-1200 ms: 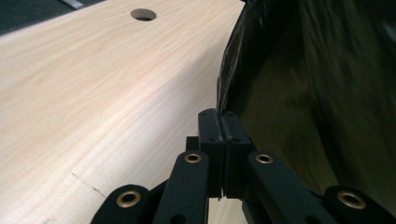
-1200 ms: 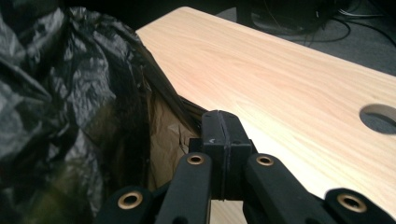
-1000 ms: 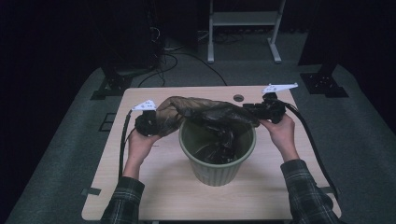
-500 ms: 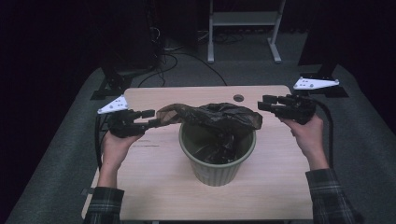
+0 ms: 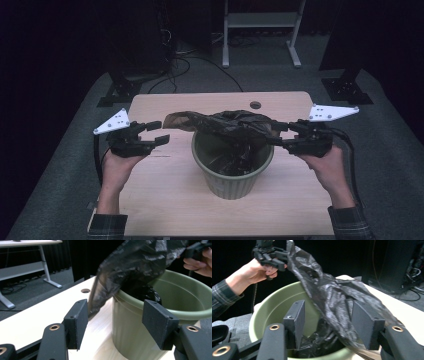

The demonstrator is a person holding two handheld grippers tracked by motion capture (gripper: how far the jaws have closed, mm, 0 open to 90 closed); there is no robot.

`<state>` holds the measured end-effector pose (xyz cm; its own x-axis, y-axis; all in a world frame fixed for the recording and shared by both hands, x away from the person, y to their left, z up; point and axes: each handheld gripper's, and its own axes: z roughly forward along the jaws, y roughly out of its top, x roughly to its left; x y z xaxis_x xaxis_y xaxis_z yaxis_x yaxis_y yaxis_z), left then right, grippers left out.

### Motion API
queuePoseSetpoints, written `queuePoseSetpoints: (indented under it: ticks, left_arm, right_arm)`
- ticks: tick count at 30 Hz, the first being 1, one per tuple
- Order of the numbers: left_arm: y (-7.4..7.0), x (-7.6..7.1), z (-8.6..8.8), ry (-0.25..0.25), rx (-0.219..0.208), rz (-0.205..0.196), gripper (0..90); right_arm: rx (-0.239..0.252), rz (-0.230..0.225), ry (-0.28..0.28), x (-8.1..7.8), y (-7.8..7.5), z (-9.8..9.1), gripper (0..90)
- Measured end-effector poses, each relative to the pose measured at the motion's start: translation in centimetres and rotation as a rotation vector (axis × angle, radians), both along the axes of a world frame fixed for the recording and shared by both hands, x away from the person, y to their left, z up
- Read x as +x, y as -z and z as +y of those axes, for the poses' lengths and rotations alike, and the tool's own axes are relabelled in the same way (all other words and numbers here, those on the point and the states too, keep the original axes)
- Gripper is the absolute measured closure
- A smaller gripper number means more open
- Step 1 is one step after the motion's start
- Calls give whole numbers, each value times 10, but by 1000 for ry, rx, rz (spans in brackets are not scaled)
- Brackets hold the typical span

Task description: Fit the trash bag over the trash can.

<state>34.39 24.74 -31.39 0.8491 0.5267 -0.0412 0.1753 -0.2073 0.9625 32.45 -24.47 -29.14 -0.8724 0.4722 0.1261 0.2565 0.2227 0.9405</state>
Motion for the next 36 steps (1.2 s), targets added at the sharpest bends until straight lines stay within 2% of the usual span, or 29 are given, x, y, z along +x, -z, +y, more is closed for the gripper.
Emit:
queuePoseSetpoints:
  ticks: [3,6,7,9,10,17,18,22,24,25,30,32,36]
  left_arm:
    - [-2,0,0,-4,-13,-8,358]
    - [-7,2,-1,1,-10,-13,352]
    - [-7,2,-1,1,-10,-13,352]
    - [-11,4,-2,4,-9,-23,352]
    - [-12,5,-2,4,-8,-23,352]
    - [-18,22,-12,23,13,-32,347]
    - [-18,24,-14,35,16,-26,387]
    - [-16,23,-21,70,36,-17,759]
    - [-14,20,-21,84,21,-22,868]
    - [-12,17,-20,85,0,-24,892]
    - [-4,2,-17,98,-65,-6,895]
    - [1,-6,-16,113,-109,8,895]
    - [11,-21,-16,133,-142,32,896]
  right_arm:
    - [-9,-6,-4,1,3,9,457]
    - [-15,-9,10,4,6,13,625]
    - [-15,-9,10,4,6,13,625]
    - [-3,-10,16,6,7,13,844]
    - [0,-8,17,7,7,12,891]
    - [2,3,-1,3,7,7,900]
    - [3,0,-3,2,7,6,900]
    - [13,-3,-6,-3,7,2,900]
    - [15,-4,-4,-5,8,-1,900]
    - [17,1,-1,-6,9,-3,900]
    - [20,5,2,-16,13,-12,900]
    - [17,7,3,-19,16,-14,900]
    - [23,20,1,-30,23,-21,900]
